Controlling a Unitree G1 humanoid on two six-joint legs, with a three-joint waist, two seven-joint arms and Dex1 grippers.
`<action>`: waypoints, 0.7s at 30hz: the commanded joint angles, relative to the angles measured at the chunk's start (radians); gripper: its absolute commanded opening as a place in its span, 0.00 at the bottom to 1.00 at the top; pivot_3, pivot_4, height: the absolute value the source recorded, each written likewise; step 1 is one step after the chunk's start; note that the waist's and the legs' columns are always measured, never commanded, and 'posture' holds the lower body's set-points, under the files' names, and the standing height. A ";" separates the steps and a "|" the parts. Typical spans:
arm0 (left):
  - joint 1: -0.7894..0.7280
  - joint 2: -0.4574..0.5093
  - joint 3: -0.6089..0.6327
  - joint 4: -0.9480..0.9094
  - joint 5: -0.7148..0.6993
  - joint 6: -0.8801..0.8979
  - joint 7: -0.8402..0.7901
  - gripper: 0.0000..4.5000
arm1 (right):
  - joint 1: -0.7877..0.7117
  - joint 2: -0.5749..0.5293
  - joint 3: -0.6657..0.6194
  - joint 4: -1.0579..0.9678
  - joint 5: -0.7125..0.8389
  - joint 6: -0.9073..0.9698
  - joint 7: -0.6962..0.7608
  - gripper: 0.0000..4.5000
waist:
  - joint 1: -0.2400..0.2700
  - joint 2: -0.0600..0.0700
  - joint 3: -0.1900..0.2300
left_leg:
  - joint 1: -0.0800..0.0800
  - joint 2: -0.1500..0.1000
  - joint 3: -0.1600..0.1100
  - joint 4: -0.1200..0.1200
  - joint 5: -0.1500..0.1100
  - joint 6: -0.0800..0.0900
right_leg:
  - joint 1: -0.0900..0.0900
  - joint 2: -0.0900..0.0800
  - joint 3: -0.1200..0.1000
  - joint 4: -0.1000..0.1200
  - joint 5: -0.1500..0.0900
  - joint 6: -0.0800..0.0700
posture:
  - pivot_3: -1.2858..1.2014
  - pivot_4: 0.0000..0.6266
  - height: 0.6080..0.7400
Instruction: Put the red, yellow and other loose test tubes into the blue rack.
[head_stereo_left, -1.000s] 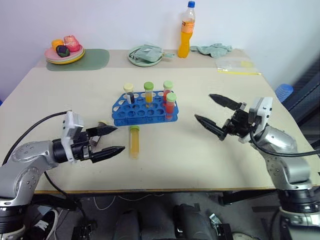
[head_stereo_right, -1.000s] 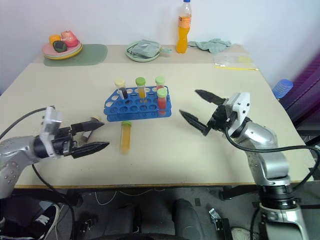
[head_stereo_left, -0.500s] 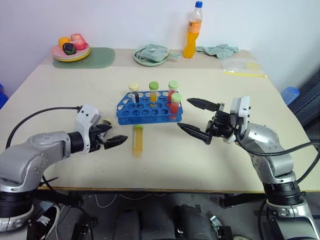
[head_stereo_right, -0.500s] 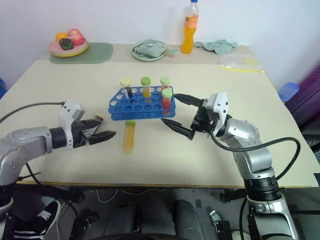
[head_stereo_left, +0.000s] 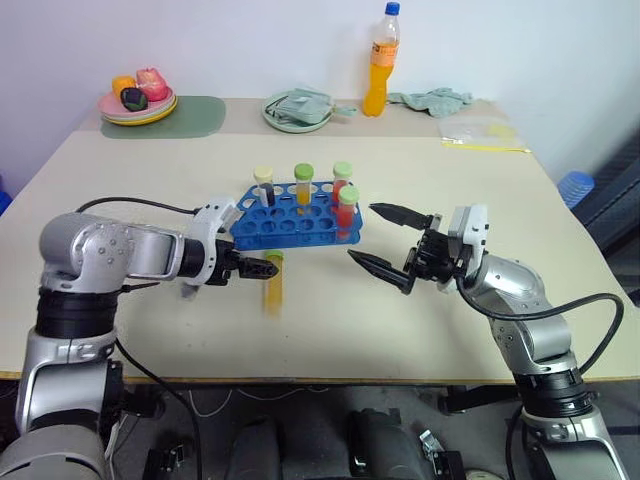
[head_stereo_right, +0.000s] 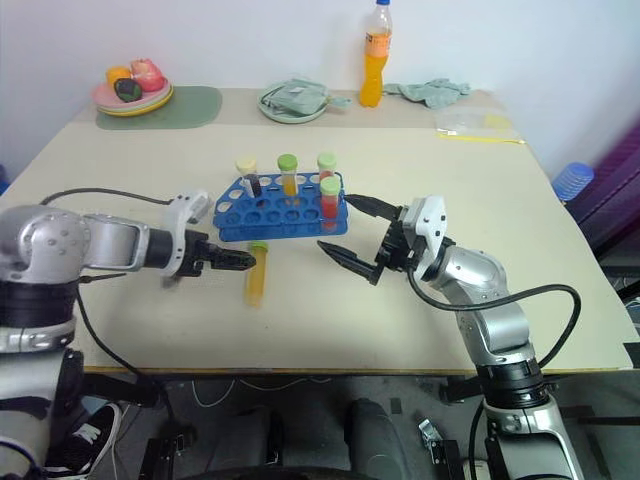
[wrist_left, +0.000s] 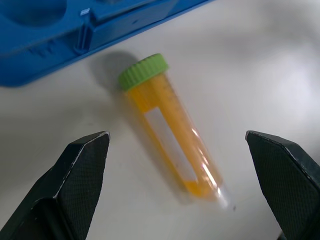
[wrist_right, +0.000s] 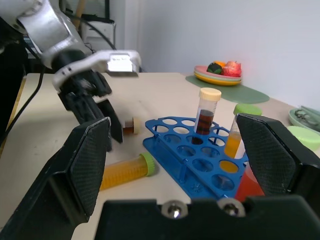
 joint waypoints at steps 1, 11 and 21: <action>-0.074 -0.018 -0.015 0.066 -0.077 0.008 0.149 1.00 | 0.000 0.016 -0.006 -0.031 -0.002 -0.028 -0.011 0.99 | 0.001 0.000 0.000 | 0.000 0.000 0.000 0.000 0.000 0.000 | 0.000 0.000 0.000 0.000 0.000 0.000 | 0.52 0.24 1.00; -0.119 -0.042 -0.080 0.210 -0.409 0.008 0.465 1.00 | 0.004 0.038 0.003 -0.012 -0.018 -0.035 -0.012 0.99 | 0.000 0.000 0.000 | 0.000 0.000 0.000 0.000 0.001 -0.001 | 0.000 -0.001 0.000 0.001 0.000 0.000 | 0.52 0.24 1.00; -0.045 -0.106 -0.044 0.229 -0.626 -0.019 0.753 1.00 | 0.003 0.050 0.000 -0.003 -0.030 -0.033 -0.020 0.99 | 0.000 0.000 0.000 | 0.000 -0.001 0.000 0.000 0.002 -0.003 | 0.000 -0.002 0.000 0.001 0.000 0.001 | 0.52 0.24 1.00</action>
